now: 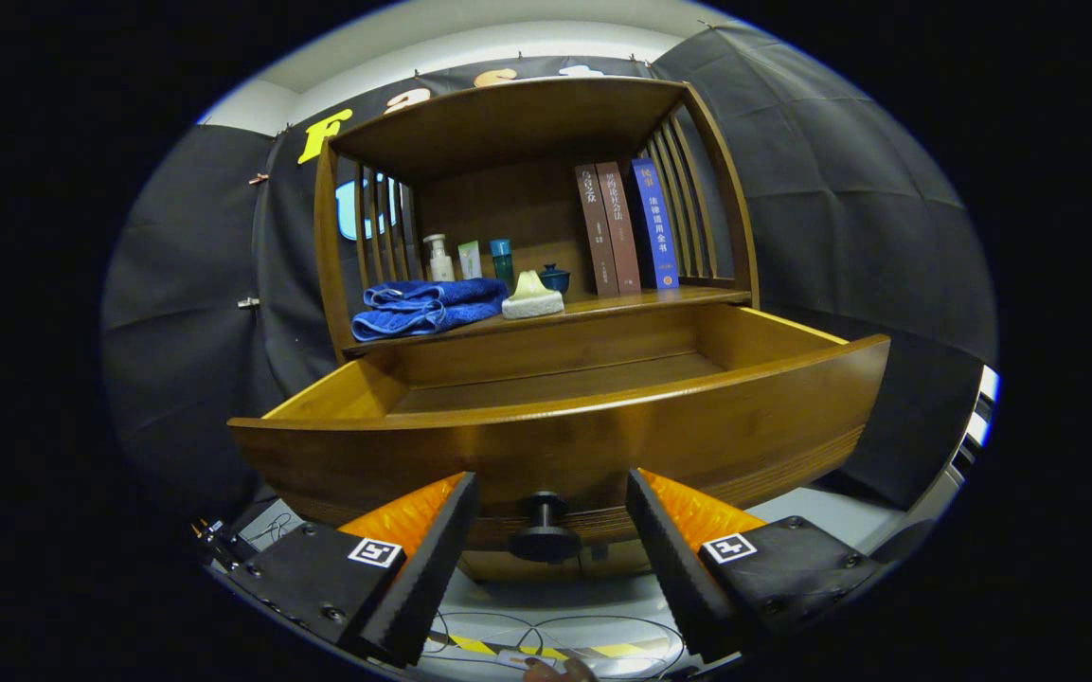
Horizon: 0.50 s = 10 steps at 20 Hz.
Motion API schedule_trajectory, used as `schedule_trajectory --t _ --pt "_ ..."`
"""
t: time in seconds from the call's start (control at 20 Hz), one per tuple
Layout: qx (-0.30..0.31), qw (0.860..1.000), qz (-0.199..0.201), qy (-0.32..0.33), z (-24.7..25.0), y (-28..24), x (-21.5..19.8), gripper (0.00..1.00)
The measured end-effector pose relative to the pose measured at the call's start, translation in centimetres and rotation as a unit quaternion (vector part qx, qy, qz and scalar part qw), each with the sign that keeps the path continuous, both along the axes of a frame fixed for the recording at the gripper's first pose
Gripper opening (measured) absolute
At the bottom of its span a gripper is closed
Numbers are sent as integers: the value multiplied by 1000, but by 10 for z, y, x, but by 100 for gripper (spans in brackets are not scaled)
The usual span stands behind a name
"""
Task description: Pull open the drawer, take out the items inside it, and place them on the countertop above the cabinet.
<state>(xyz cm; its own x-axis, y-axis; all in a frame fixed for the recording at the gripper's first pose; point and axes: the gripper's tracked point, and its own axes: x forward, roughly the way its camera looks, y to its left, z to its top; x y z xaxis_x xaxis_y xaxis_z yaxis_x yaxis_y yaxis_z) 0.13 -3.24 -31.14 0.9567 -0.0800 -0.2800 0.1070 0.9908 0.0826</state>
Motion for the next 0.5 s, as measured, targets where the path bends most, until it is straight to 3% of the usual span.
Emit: schedule_trajectory --t 0.5 --pt "-12 1000 -5 -13 2 0 12 100"
